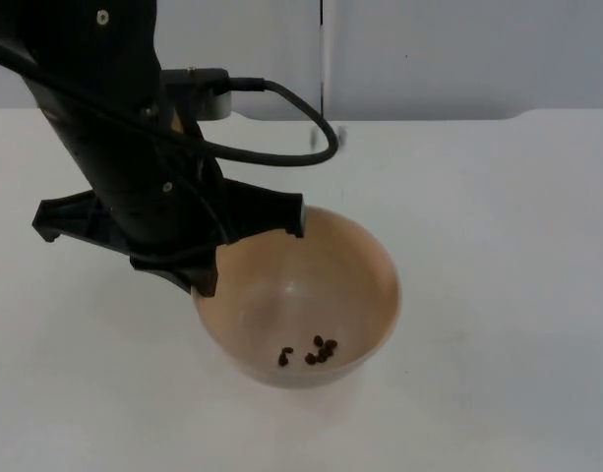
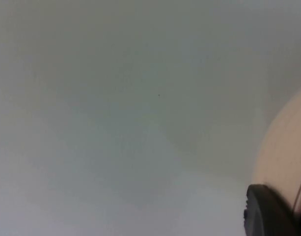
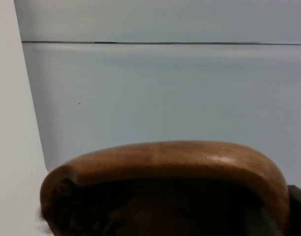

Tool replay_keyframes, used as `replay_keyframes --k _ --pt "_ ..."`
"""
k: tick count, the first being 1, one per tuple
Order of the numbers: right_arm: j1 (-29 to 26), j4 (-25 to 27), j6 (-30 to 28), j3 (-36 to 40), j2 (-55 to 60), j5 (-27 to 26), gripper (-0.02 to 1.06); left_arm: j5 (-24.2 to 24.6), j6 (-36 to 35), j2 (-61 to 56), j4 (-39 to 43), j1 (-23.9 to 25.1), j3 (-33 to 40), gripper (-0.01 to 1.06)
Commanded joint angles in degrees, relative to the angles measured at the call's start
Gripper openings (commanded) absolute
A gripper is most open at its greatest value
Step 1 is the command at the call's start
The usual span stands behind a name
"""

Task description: Pick up the bowl with the left hand and pour the coffee beans from the cup into the bowl with the right hand.

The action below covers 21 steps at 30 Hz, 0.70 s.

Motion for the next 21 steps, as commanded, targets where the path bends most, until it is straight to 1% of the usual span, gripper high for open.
replay_keyframes --k 1,16,21 --pt "0.46 -1.47 -0.12 -0.1 0.04 -0.12 0.0 -0.07 -0.43 -0.65 -0.75 -0.25 0.15 0.0" --pt "0.46 -1.11 -0.26 -0.1 0.04 -0.12 0.0 -0.07 -0.43 -0.65 -0.75 -0.25 0.15 0.0" --pt "0.46 -0.08 -0.68 -0.1 0.04 -0.12 0.0 -0.07 -0.43 -0.65 -0.75 -0.25 0.15 0.0"
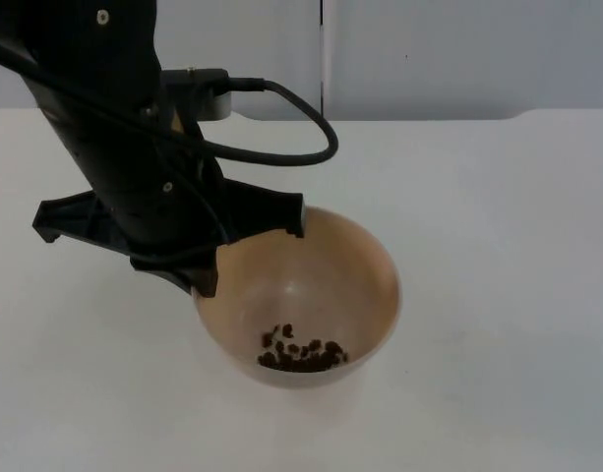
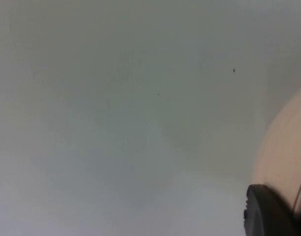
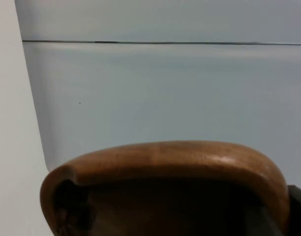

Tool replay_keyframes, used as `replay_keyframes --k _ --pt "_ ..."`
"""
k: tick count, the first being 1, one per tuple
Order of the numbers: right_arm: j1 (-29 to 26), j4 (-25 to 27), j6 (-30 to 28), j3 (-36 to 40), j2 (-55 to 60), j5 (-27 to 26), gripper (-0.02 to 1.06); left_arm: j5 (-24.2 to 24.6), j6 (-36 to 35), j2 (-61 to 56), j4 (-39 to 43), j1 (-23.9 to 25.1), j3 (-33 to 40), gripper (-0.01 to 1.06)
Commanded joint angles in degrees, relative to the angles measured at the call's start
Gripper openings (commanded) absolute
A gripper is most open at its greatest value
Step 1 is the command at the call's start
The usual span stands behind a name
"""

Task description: Pick up the bowl with the left hand and pour the coffee beans from the cup into the bowl with the right hand.

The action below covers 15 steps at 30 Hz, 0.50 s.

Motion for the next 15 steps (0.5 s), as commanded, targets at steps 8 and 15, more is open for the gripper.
replay_keyframes --k 8,15 --pt "0.46 5.22 -0.71 -0.21 -0.35 -0.12 0.0 -0.07 -0.43 -0.65 -0.5 -0.25 0.15 0.0" --pt "-0.55 10.48 -0.94 -0.21 -1.35 -0.12 0.0 0.01 -0.43 -0.65 -0.8 -0.25 0.15 0.0"
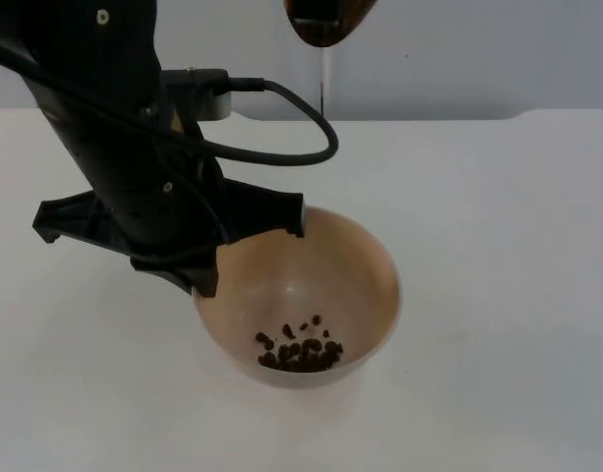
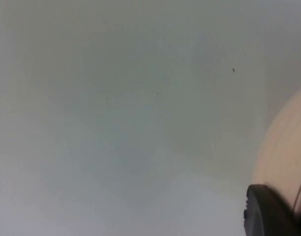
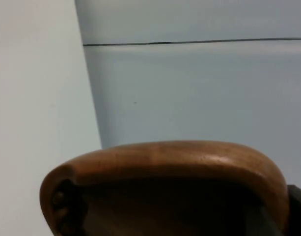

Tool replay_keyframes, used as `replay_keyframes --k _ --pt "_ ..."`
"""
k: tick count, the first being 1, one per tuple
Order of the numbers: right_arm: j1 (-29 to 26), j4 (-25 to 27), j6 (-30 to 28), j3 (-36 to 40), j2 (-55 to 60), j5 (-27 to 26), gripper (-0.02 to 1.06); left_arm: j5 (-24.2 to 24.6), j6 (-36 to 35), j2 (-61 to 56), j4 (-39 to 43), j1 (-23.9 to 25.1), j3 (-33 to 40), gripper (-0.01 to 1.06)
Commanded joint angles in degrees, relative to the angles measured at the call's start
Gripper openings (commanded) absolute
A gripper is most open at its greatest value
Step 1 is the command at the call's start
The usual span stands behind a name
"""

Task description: Pick up the bowl with the left hand and pour the coffee beans from the cup into the bowl with the right hand.

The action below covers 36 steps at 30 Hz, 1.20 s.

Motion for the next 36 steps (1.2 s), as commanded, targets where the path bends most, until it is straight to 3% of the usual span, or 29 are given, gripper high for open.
replay_keyframes --k 1,13,18,22,23,27,28,32,34,35,36 --pt "-0.73 1.67 -0.32 -0.21 -0.73 -0.12 0.0 0.01 -0.43 -0.65 -0.7 -0.25 0.15 0.0" --pt "-1.26 5.28 0.05 -0.21 -0.87 -0.12 0.0 0.22 -0.43 -0.65 -0.7 -0.25 0.15 0.0" --pt "-3.7 10.99 -0.11 -0.21 -2.21 -0.12 0.0 0.22 -0.43 -0.65 -0.7 -0.25 0.15 0.0" --pt "-7.79 19.71 -0.38 -0.31 -5.06 -0.12 0.0 0.22 -0.43 -0.65 -0.7 -0.25 0.15 0.0" --pt "-7.79 19.71 -0.38 -0.31 -5.06 -0.12 0.0 0.22 -0.43 -0.65 -0.7 -0.25 0.15 0.0" --pt "-13.38 31.06 -0.79 -0.44 -7.18 -0.12 0.0 0.11 -0.43 -0.65 -0.7 -0.25 0.15 0.0" --pt "-13.38 31.06 -0.79 -0.44 -7.18 -0.12 0.0 0.11 -0.43 -0.65 -0.7 -0.25 0.15 0.0" --pt "-20.96 45.68 -5.32 -0.44 -7.68 -0.12 0.0 -0.12 -0.43 -0.65 -1.06 -0.25 0.15 0.0" --pt "-25.49 55.37 -8.96 -0.44 -7.68 -0.12 0.0 -0.12 -0.43 -0.65 -1.06 -0.25 0.15 0.0" --pt "-25.49 55.37 -8.96 -0.44 -7.68 -0.12 0.0 -0.12 -0.43 -0.65 -1.06 -0.25 0.15 0.0" --pt "-27.73 59.47 -10.72 -0.44 -7.58 -0.12 0.0 -0.11 -0.43 -0.65 -0.83 -0.25 0.15 0.0"
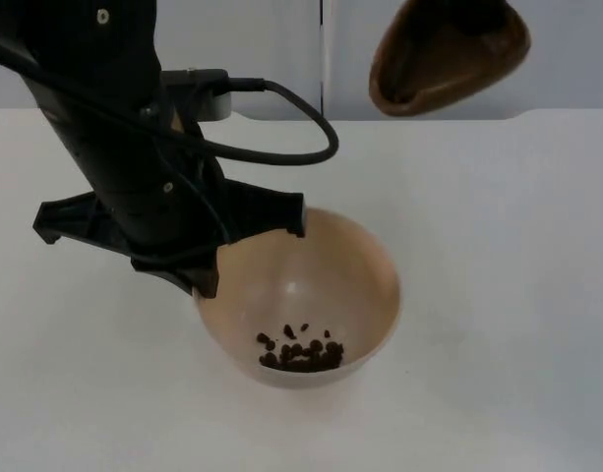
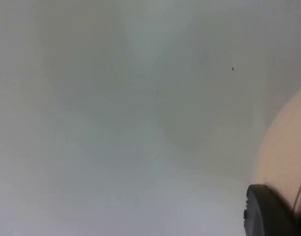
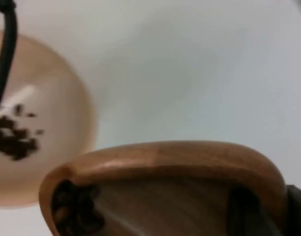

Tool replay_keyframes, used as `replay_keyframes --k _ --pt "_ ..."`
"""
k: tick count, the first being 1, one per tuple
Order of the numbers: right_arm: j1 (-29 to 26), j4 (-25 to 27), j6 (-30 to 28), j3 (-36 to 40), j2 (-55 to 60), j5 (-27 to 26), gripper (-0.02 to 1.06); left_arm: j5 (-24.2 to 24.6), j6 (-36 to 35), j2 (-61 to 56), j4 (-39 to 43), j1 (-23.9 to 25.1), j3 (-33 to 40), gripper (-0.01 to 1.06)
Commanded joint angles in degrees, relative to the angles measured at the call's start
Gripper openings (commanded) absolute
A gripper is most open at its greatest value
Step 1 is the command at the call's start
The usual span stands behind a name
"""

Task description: Pick up the bowl with the left hand and pour the coffee beans from the cup into the bowl with the right hand.

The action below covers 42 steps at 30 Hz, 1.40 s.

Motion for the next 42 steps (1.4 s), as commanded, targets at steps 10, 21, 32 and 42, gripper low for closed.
replay_keyframes --k 10,21,32,42 --pt "-10.13 15.52 -3.32 -0.41 -0.73 -1.78 0.0 1.14 -0.04 -0.65 3.83 -0.25 0.15 0.0" --pt "-10.13 14.6 -0.4 -0.1 4.68 -7.85 0.0 0.71 5.5 -0.65 2.32 -0.25 0.15 0.0" --pt "-11.47 13.67 3.79 -0.1 12.47 -11.31 0.0 -0.1 9.11 -0.54 0.1 -0.25 0.15 0.0" --pt "-18.73 13.07 6.55 1.85 12.96 -13.02 0.0 -2.1 12.15 4.06 -2.86 1.47 0.15 0.0"
